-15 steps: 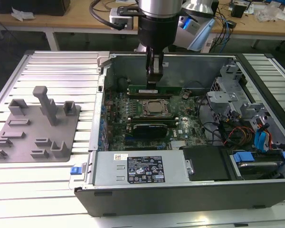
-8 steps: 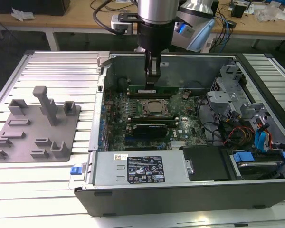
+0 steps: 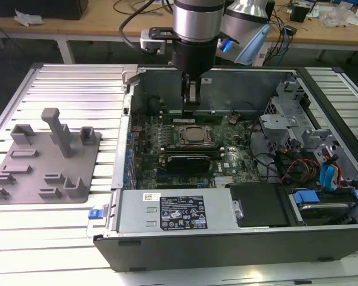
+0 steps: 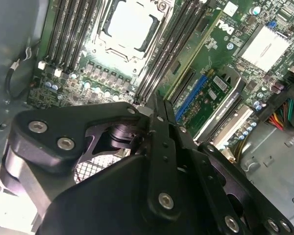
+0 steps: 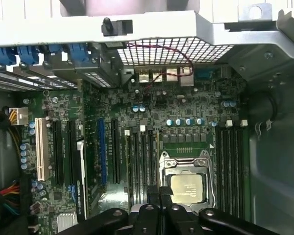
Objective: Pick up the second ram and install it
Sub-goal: 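Pick up the second ram and move it above second insertion slot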
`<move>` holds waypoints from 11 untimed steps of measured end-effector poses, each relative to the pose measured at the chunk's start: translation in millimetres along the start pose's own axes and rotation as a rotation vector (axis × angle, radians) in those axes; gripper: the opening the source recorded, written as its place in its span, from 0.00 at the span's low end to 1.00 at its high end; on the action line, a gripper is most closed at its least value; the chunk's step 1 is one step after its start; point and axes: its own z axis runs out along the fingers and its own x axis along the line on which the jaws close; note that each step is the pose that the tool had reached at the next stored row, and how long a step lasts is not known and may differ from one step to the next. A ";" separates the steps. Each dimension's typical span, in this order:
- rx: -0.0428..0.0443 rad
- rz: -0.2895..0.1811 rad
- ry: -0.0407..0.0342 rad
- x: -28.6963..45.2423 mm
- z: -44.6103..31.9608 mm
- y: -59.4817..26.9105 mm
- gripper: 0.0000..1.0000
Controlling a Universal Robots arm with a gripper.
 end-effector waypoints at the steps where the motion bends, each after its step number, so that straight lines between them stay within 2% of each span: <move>1: 0.0000 0.000 -0.0002 1.8 1.2 -0.2 0.09; 8: 0.0000 0.000 -0.0001 3.4 14.7 -0.5 0.09; 11: -0.0001 0.000 0.0000 3.1 26.2 -0.9 0.09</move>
